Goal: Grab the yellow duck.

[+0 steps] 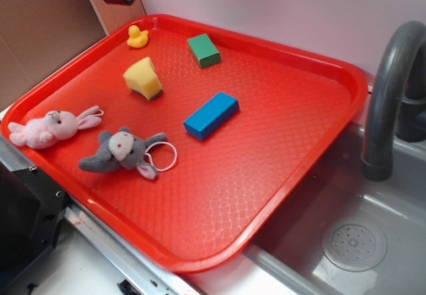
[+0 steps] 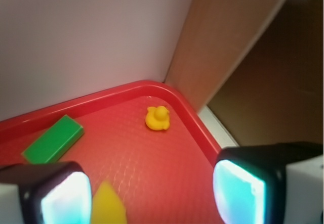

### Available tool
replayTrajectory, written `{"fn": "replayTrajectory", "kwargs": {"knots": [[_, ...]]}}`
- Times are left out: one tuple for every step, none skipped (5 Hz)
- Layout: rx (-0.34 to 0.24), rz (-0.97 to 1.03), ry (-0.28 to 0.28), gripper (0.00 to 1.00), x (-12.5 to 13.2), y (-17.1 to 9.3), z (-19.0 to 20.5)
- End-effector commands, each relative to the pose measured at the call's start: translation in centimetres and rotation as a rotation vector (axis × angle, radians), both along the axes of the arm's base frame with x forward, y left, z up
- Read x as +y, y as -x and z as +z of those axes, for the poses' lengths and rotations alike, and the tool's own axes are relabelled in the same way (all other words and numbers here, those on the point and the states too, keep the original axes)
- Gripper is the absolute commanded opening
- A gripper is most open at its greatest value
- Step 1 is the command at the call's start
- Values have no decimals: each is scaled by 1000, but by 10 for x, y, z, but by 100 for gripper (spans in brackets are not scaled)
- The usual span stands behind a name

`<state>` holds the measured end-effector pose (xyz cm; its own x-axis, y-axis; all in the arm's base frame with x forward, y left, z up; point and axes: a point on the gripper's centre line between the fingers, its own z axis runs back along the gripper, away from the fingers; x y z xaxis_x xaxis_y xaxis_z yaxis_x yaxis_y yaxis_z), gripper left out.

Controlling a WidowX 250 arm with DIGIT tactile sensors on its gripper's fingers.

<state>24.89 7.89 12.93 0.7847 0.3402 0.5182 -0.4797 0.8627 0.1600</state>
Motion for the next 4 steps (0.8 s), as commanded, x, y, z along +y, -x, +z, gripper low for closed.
{"fn": "replayTrajectory", "kwargs": {"knots": [[-29, 13, -13, 100, 39, -30, -28], [-21, 34, 31, 100, 52, -42, -47], [-18, 47, 26, 100, 60, -54, -58], [-15, 69, 32, 100, 78, -62, -67]]}}
